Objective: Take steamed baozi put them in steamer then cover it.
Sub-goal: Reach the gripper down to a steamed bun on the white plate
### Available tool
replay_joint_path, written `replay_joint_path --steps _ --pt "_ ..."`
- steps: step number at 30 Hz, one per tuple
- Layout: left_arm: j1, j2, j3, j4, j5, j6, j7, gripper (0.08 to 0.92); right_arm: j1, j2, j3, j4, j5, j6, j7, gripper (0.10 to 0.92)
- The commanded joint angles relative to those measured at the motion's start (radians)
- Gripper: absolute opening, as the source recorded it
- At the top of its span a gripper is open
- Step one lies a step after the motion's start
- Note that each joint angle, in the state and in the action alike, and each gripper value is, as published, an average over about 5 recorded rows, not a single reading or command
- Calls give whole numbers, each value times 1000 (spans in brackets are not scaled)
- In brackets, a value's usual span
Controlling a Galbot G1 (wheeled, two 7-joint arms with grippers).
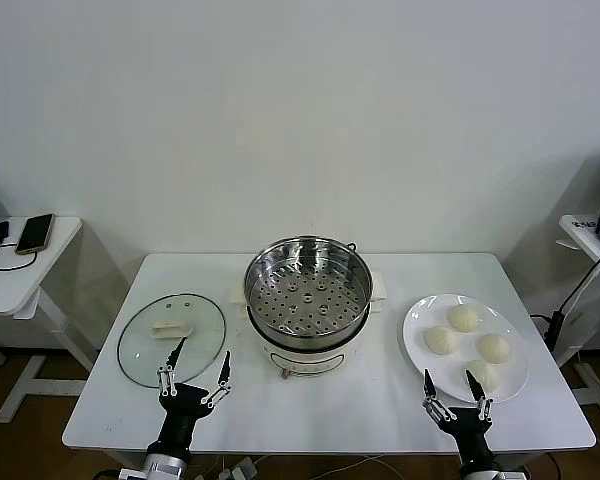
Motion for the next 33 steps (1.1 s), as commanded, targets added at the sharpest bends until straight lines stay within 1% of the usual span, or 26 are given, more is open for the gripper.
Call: replay_joint_path --steps 1,4,7,10,16,20,23,26,29,33 --pt "8 2 4 -18 0 -7 -5 823 31 -17 21 1 7 -13 23 823" --pt "12 3 9 -29 -1 -15 -10 823 82 -58 42 6 49 -56 35 823" --pt "15 4 14 -41 0 -22 -13 823 180 -125 63 -3 130 -138 65 823" --pt "17 7 16 -49 0 -29 -13 823 318 -206 63 -58 218 -209 92 823" --pt "18 11 10 -61 -2 -39 -8 823 668 -358 -72 -300 357 -278 93 823" --pt "22 11 10 -74 -5 -38 -7 823 906 -430 -238 -505 432 -296 36 823" --pt "21 12 11 -79 -5 -38 -7 823 1081 -466 -356 -664 471 -324 -63 823" --pt "17 14 11 -79 -6 -39 -7 823 1212 -495 -483 -792 479 -353 -228 823" --pt "15 15 11 -82 -9 -39 -7 823 1313 -530 -600 -876 435 -379 -480 823" --pt "14 16 13 -87 -13 -38 -8 823 1468 -561 -748 -1002 252 -371 -881 823"
